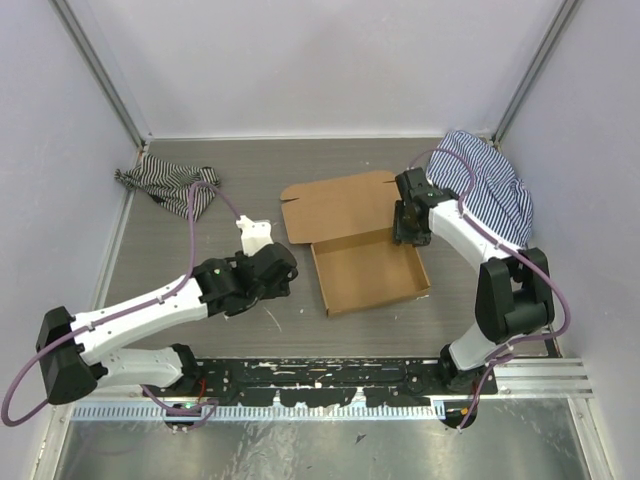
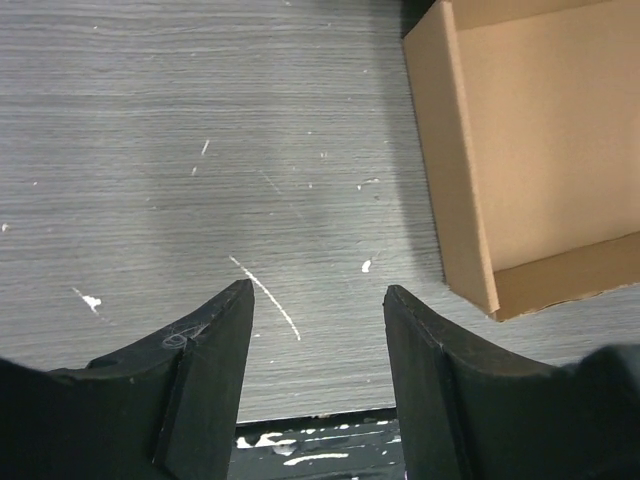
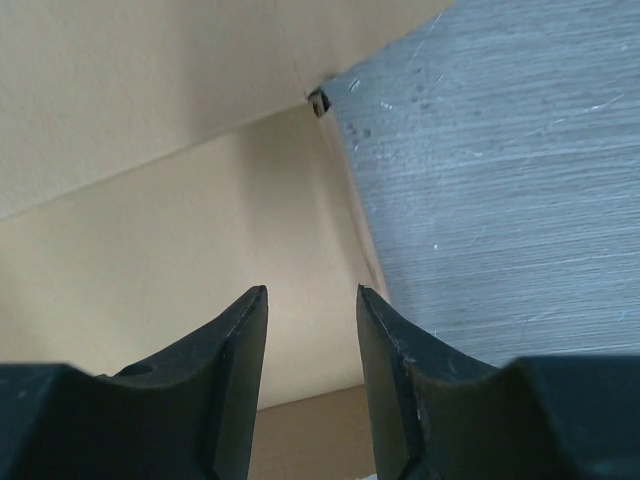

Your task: Fold the paper box

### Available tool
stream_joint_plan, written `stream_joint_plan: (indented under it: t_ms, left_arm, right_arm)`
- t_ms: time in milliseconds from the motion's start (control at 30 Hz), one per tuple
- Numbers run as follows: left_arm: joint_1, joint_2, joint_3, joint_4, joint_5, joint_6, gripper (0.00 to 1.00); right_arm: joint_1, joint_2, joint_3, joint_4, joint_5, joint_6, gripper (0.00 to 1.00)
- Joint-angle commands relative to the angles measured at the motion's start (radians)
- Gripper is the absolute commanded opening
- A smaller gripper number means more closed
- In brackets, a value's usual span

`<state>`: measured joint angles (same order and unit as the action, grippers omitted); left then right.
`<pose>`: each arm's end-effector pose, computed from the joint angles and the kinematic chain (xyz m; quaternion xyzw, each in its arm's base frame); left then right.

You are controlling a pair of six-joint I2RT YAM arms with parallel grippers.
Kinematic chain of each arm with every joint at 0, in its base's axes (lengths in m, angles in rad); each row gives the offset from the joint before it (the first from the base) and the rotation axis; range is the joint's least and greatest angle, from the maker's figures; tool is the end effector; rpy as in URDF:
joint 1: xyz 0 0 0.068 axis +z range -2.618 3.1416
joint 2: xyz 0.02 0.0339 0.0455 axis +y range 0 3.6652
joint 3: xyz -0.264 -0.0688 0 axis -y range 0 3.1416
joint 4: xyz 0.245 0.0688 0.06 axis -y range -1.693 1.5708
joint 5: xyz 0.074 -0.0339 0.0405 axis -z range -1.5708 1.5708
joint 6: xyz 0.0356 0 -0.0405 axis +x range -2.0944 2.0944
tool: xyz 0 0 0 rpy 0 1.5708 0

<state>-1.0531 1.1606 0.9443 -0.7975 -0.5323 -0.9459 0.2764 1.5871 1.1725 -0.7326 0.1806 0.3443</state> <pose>0.1257 -0.1842 0.2728 -0.0225 0.9302 -0.0864 0.3561 0.3072 0.0805 0.2343 0.0520 0.9725 -0.0200 0.2263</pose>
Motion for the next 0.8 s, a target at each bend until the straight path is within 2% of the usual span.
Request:
stream_joint_plan:
  t_ms: [0,167,367,500,700,767]
  left_arm:
    - [0.001,0.018,0.042,0.081,0.009,0.022,0.62]
    - [0.008,0.054,0.038,0.093,0.026,0.021,0.62]
    - [0.011,0.061,0.016,0.097,0.026,0.017,0.62]
    - [0.016,0.066,0.0,0.1,0.029,0.009,0.62]
    - [0.023,0.061,-0.025,0.07,0.004,0.004,0.62]
    - [0.032,0.049,-0.046,0.058,-0.004,0.005,0.63]
  right_arm:
    - [-0.001,-0.085,-0.026,0.056,-0.029,-0.059,0.47]
    - [-0.001,-0.072,-0.06,0.049,0.06,-0.066,0.5]
    - [-0.005,-0.103,-0.074,0.066,0.092,-0.06,0.56]
    - [-0.013,-0.054,-0.074,0.073,0.08,-0.059,0.55]
    - [-0.013,0.011,-0.105,0.109,0.007,-0.042,0.45]
    - [-0.014,0.016,-0.121,0.128,-0.036,-0.039,0.29]
